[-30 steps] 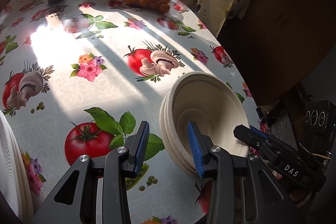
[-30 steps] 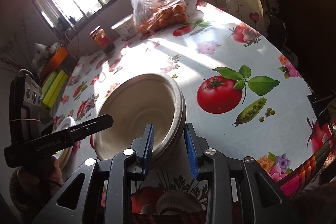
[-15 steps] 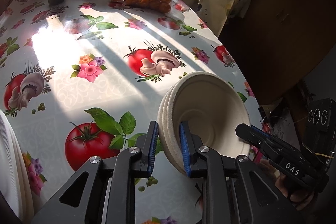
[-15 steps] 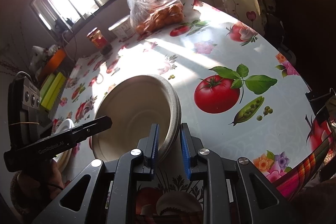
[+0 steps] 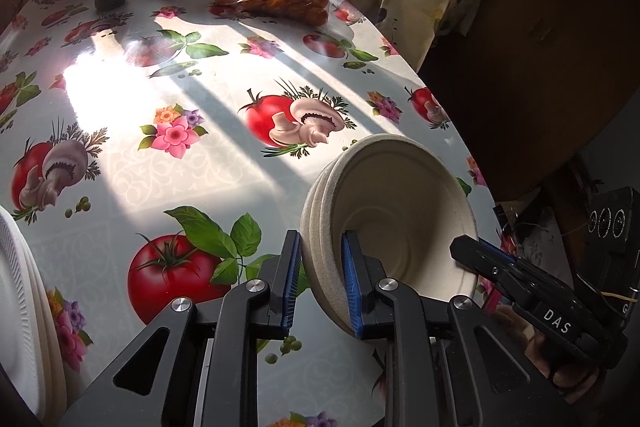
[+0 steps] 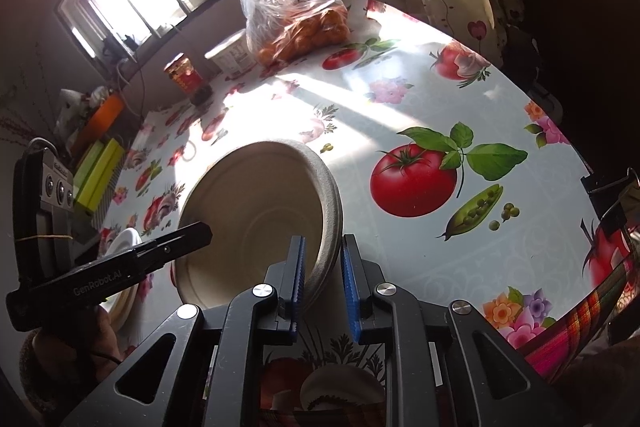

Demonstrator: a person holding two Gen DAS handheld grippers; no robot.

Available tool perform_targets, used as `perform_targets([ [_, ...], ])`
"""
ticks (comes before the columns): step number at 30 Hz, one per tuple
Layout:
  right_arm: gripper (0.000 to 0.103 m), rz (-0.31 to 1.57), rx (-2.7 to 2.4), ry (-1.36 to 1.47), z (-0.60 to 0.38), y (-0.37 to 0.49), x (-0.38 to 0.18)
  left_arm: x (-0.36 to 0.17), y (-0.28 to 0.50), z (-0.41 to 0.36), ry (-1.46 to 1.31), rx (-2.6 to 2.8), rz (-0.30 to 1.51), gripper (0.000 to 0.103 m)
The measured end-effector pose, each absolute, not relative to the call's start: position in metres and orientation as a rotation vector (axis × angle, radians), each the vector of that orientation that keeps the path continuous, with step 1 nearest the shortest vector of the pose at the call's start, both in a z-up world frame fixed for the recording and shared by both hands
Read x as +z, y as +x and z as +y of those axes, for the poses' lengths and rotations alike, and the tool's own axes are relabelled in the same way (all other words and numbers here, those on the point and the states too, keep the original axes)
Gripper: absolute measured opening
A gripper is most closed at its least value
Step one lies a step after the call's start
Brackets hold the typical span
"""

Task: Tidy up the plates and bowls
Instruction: 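Lift the nested bowl stack with the right tool toward the white plate stack while the left tool carries it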

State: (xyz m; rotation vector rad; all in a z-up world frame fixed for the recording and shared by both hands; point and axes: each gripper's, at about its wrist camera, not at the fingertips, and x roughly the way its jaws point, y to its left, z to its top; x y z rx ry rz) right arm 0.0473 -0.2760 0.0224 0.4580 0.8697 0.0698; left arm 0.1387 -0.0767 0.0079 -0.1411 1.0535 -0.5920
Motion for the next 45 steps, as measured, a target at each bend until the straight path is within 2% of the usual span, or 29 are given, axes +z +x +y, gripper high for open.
perform_targets([
  [17, 0.017, 0.867, 0.109, 0.438, -0.267, 0.056, 0.037, 0.023, 0.137, -0.063, -0.15, -0.554, 1.027, 0.022],
  [45, 0.017, 0.91, 0.323, 0.326, -0.181, 0.096, 0.054, 0.035, 0.128, 0.029, -0.24, -0.356, 0.973, 0.022],
])
